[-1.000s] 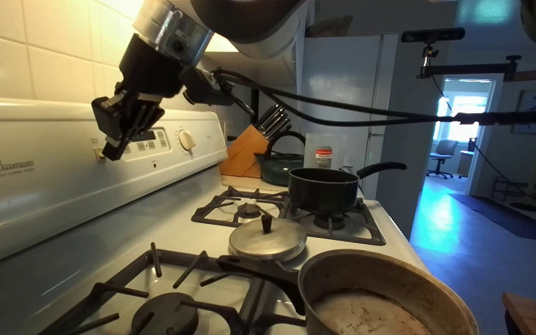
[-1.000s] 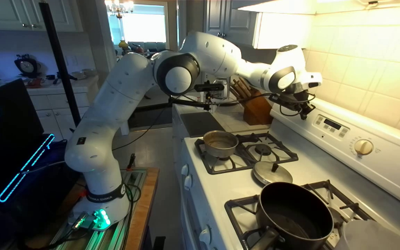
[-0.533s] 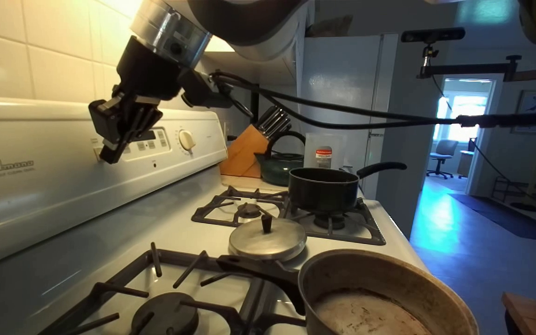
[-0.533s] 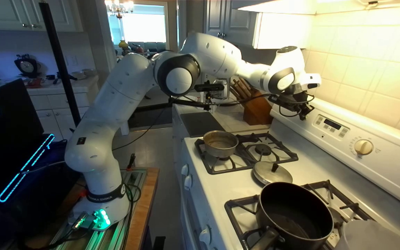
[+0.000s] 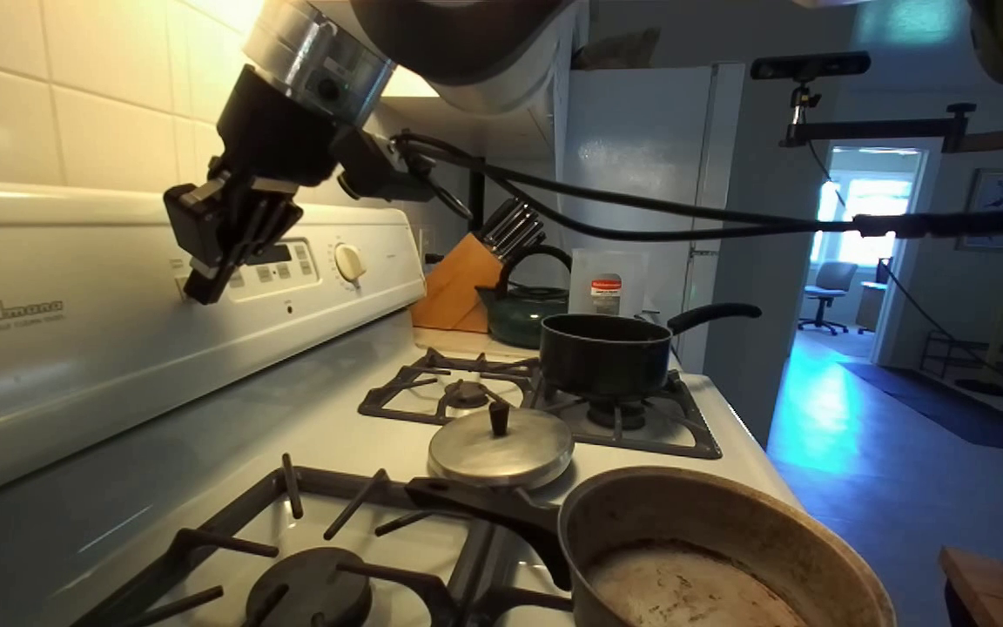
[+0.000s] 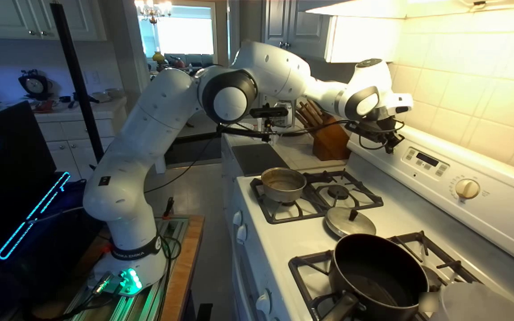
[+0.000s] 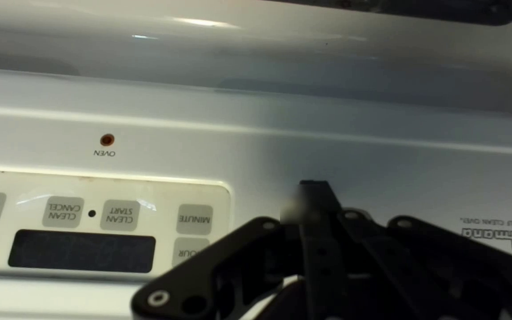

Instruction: Press the switch on the stove.

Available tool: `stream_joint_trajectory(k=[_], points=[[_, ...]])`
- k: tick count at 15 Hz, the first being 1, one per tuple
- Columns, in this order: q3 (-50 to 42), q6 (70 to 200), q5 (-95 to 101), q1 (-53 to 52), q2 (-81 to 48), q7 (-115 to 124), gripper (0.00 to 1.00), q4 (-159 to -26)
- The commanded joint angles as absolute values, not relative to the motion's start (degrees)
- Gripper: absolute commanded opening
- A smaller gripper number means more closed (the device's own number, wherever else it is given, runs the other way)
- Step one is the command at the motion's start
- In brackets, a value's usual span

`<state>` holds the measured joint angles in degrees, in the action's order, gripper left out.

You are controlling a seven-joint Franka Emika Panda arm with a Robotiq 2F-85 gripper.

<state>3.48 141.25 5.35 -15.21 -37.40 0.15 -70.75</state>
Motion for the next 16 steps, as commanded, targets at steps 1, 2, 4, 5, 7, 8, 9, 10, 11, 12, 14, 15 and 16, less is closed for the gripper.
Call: stream_joint_trajectory(k=[1, 2, 4, 5, 7, 8, 9, 10, 11, 12, 14, 15, 16], points=[[3.8, 141.8, 5.8, -15.0, -39.8, 0.6, 0.00, -67.7], [3.9, 142.0, 5.8, -15.0, -40.0, 0.5, 0.00, -67.6], [3.9, 142.2, 5.8, -15.0, -40.3, 0.4, 0.00, -67.1], [3.9, 142.3, 5.7, -15.0, -40.4, 0.4, 0.00, -67.0], [3.9, 142.0, 5.8, -15.0, -40.6, 0.4, 0.00, -66.8], [3.9, 141.9, 5.8, -15.0, -40.7, 0.3, 0.00, -66.7], [3.8, 141.9, 5.8, -15.0, -40.9, 0.3, 0.00, -66.6], [3.8, 141.8, 5.8, -15.0, -41.1, 0.2, 0.00, -66.6], [3.8, 141.9, 5.8, -14.9, -41.4, 0.2, 0.00, -66.5], [3.9, 142.0, 5.7, -14.8, -41.7, 0.0, 0.00, -66.4], [3.9, 141.1, 5.8, -14.8, -41.3, -0.1, 0.00, -66.6], [3.5, 139.8, 6.2, -15.2, -40.4, 0.2, 0.00, -67.2], [3.9, 137.9, 6.2, -15.1, -38.5, -0.4, 0.00, -68.7]])
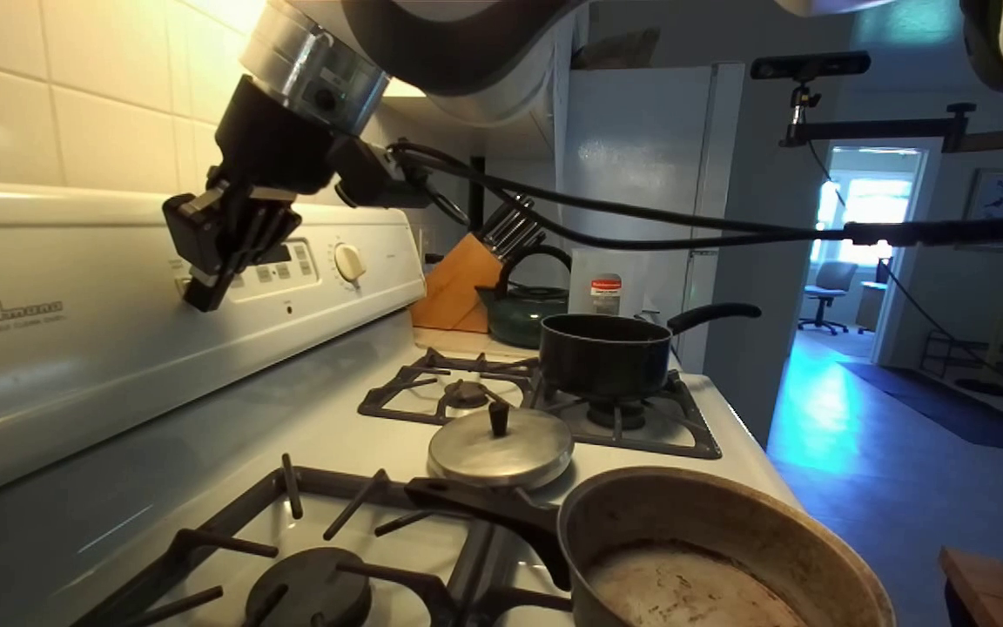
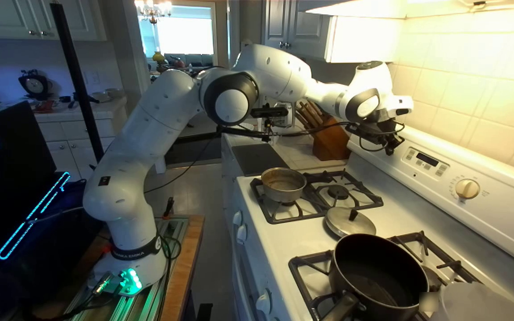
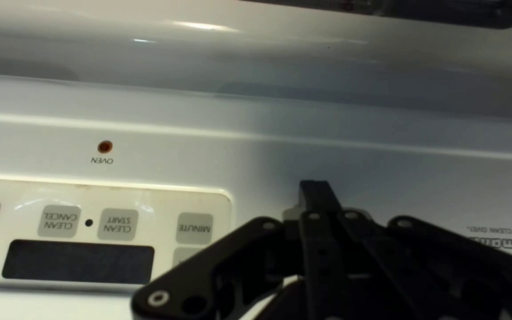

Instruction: Press the switch on the stove.

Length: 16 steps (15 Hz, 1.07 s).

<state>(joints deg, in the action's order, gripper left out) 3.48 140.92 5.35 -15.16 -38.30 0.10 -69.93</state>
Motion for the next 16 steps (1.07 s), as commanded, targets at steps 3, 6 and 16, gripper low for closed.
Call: stream_joint_trajectory(k=[3, 6, 16], points=[[5.0, 131.0, 5.3, -14.8, -34.4, -1.6, 0.28, -72.0], [5.0, 132.8, 4.1, -14.2, -31.9, -1.1, 0.47, -75.8], [3.8, 145.0, 4.0, -7.9, -16.9, -0.1, 1.00, -98.7]])
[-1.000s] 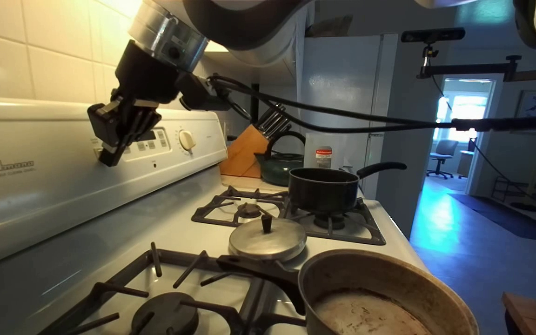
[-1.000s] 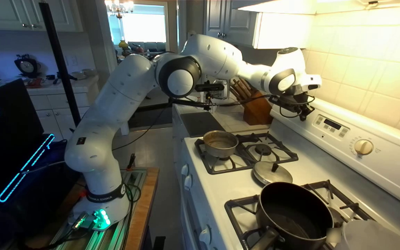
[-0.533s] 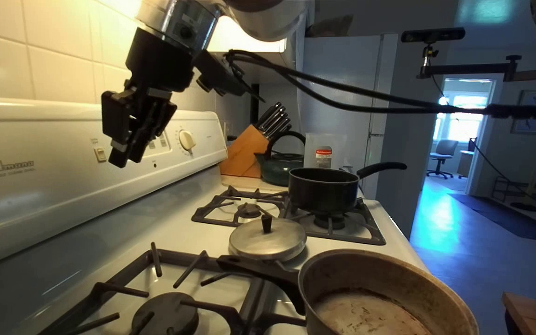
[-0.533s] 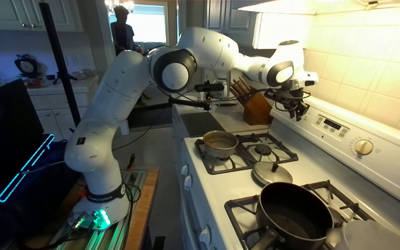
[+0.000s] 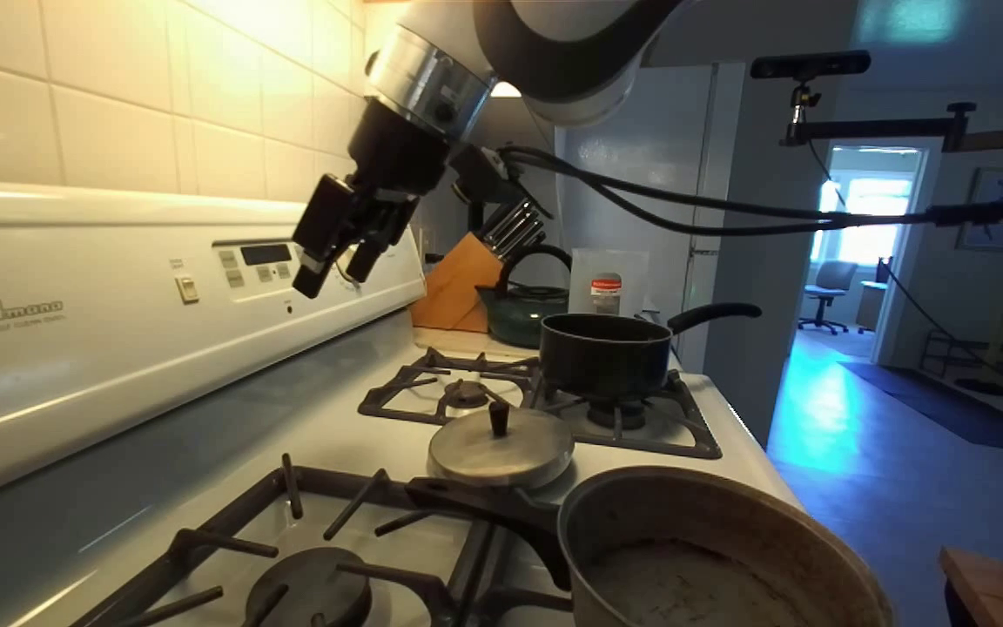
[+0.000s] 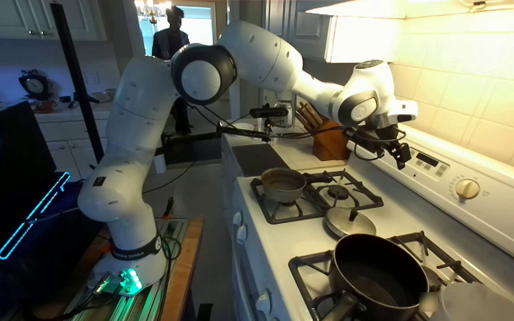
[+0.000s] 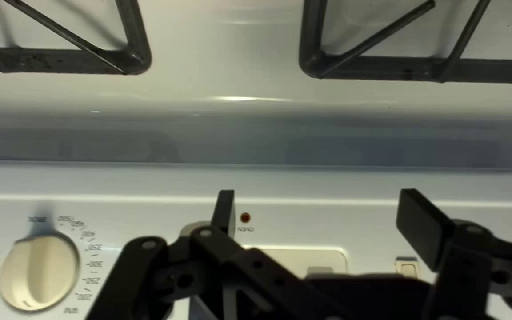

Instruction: Press the switch on the stove.

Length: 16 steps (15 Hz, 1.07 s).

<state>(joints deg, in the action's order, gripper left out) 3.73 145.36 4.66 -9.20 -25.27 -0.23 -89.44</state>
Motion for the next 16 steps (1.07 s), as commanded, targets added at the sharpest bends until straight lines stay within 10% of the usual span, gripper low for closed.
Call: stream_joint_trajectory(k=[1, 9, 16], points=[[3.9, 143.0, 3.9, -7.4, -14.8, -0.2, 1.00, -100.0], [3.7, 114.9, 1.0, -4.9, -4.4, 0.2, 1.00, -100.2], [4.0, 117.0, 2.1, -5.1, -6.7, -0.2, 1.00, -98.2]])
